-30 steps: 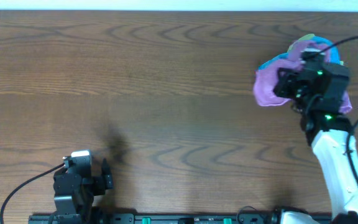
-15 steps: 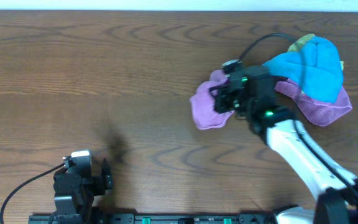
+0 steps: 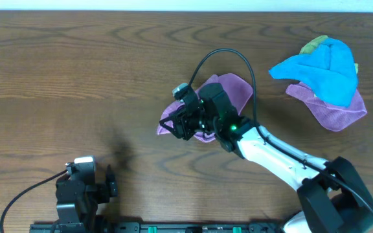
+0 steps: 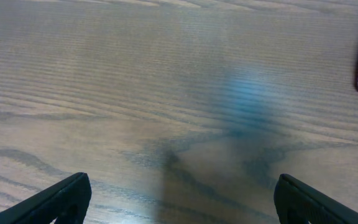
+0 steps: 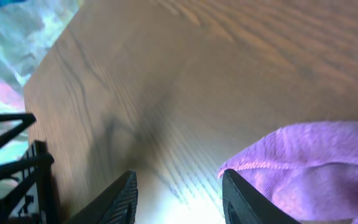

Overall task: Fold the cloth
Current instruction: 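Pull the purple towel left out of the pile with the right gripper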

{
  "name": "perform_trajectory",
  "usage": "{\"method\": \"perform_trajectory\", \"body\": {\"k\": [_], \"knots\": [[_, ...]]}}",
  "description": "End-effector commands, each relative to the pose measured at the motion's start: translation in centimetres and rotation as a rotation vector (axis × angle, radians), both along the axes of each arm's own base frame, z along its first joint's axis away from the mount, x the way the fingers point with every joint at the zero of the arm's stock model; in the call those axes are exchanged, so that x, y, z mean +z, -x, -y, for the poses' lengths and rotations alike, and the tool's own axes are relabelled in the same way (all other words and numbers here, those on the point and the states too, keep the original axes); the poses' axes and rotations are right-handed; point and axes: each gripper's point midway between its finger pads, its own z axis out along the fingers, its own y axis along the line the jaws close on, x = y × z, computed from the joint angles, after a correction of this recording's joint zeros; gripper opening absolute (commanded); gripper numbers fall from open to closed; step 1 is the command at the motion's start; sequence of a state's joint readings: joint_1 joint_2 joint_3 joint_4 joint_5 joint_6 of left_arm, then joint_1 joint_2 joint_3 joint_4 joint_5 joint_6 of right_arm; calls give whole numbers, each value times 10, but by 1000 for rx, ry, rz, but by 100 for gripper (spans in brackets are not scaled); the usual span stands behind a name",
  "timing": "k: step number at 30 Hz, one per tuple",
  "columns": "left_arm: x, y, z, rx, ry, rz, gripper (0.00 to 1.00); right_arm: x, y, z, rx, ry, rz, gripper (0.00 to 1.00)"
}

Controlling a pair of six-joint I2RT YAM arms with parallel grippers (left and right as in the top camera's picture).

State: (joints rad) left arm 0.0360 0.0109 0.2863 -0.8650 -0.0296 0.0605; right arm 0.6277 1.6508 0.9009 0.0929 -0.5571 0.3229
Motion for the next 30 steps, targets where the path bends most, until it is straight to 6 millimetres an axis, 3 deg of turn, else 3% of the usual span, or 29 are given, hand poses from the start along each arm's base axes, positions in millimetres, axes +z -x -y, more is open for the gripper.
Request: {"method": "perform_trajectory", "body": {"k": [1, 6, 12, 17, 22, 30], "knots": [[-2, 0, 1, -16, -8, -4, 95, 12, -16, 9, -47, -17, 11, 44], [-2, 0, 1, -16, -8, -4, 95, 6, -49, 41, -224, 13, -19, 43], [-2, 0, 1, -16, -9, -4, 95, 4, -82, 86, -500, -67, -210, 47], [-2, 0, 1, -16, -8, -4, 95, 0, -83, 99, -613, -148, -411, 48], [-2, 0, 1, -16, -9, -4, 95, -18, -72, 106, -709, -123, -566, 53], [-2, 0, 1, -16, -8, -3, 95, -32, -78, 123, -821, -67, -547, 58]]}}
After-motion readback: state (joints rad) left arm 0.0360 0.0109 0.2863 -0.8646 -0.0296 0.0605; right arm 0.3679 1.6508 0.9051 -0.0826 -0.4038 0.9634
